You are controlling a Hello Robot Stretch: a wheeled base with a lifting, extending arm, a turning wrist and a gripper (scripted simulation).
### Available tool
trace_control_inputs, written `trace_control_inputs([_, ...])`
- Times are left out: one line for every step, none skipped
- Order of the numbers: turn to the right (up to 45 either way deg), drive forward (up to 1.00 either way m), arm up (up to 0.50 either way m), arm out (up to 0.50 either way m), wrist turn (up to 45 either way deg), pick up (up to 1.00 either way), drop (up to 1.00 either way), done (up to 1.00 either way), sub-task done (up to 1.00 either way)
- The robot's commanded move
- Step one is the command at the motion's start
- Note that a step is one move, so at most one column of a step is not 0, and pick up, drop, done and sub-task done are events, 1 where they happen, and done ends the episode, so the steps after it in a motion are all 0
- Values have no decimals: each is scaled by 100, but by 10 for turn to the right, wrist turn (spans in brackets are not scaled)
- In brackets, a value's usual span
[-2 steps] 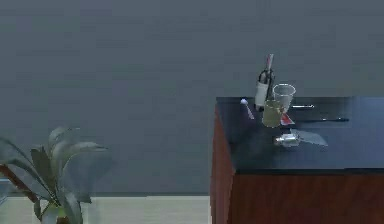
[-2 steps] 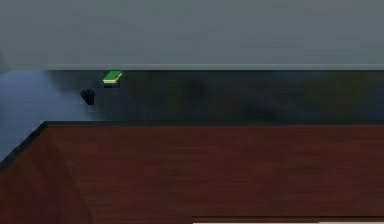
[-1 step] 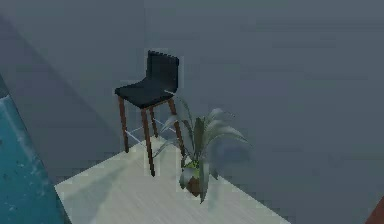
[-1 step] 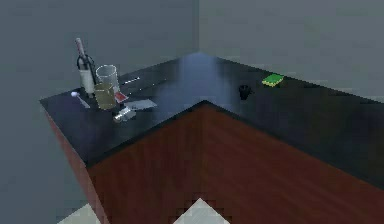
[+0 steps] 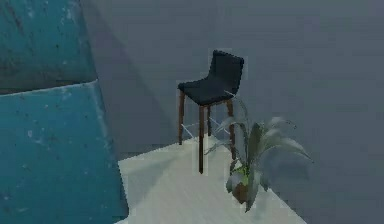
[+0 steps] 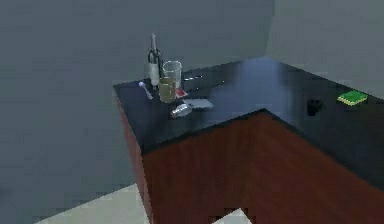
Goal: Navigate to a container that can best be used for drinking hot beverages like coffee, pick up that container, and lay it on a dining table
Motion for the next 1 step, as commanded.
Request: trace_control_inputs([450,0,0,0,0,0,0,0,0])
